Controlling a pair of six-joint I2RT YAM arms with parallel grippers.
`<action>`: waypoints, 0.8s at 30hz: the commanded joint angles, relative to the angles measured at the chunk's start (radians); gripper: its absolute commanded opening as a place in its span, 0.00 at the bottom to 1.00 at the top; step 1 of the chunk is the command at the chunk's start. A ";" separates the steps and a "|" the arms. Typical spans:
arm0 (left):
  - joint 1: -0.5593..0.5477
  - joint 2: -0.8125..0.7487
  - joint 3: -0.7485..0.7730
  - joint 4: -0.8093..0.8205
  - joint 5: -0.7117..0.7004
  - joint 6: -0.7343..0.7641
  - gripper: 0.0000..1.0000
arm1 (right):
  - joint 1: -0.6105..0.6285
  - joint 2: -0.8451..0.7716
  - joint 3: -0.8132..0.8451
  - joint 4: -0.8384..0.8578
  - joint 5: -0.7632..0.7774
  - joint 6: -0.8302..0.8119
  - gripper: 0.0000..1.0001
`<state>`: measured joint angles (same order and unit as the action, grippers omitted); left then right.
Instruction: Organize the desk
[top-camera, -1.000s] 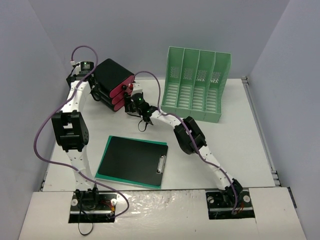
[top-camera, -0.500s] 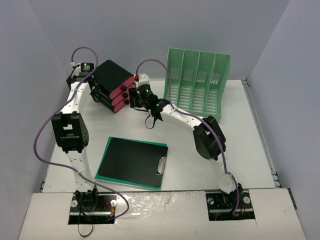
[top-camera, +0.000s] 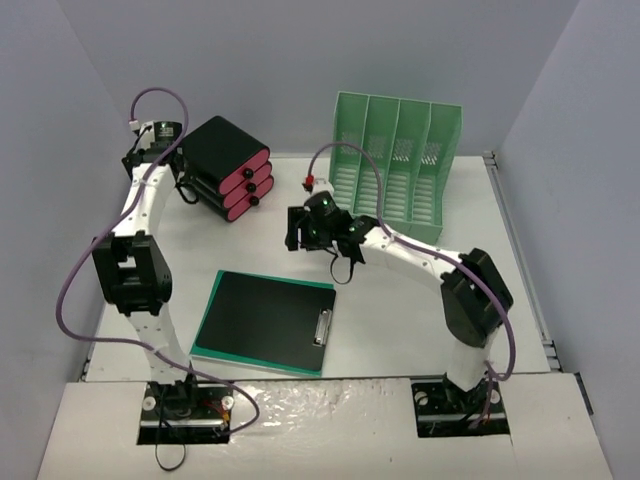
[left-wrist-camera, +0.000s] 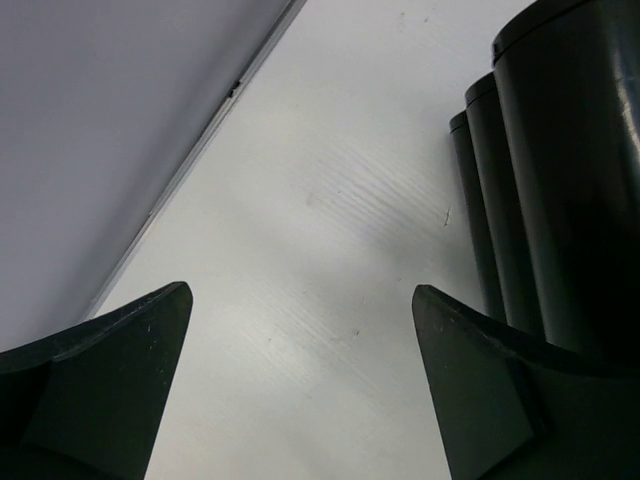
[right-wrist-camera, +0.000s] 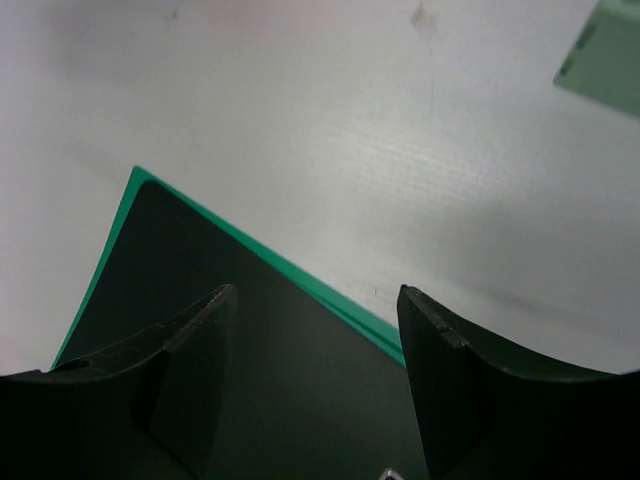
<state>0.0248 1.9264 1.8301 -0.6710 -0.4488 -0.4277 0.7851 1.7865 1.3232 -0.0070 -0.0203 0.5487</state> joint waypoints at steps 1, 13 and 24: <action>-0.016 -0.189 -0.062 -0.033 -0.088 -0.039 0.91 | 0.014 -0.170 -0.096 0.008 -0.072 0.122 0.61; -0.209 -0.591 -0.483 -0.131 -0.052 -0.208 0.91 | 0.101 -0.375 -0.336 -0.048 -0.012 0.300 0.61; -0.348 -0.737 -0.655 -0.212 0.009 -0.293 0.91 | 0.140 -0.554 -0.548 -0.064 0.039 0.483 0.61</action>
<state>-0.3037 1.2236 1.1807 -0.8571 -0.4616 -0.6699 0.9117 1.3175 0.8195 -0.0855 -0.0351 0.9338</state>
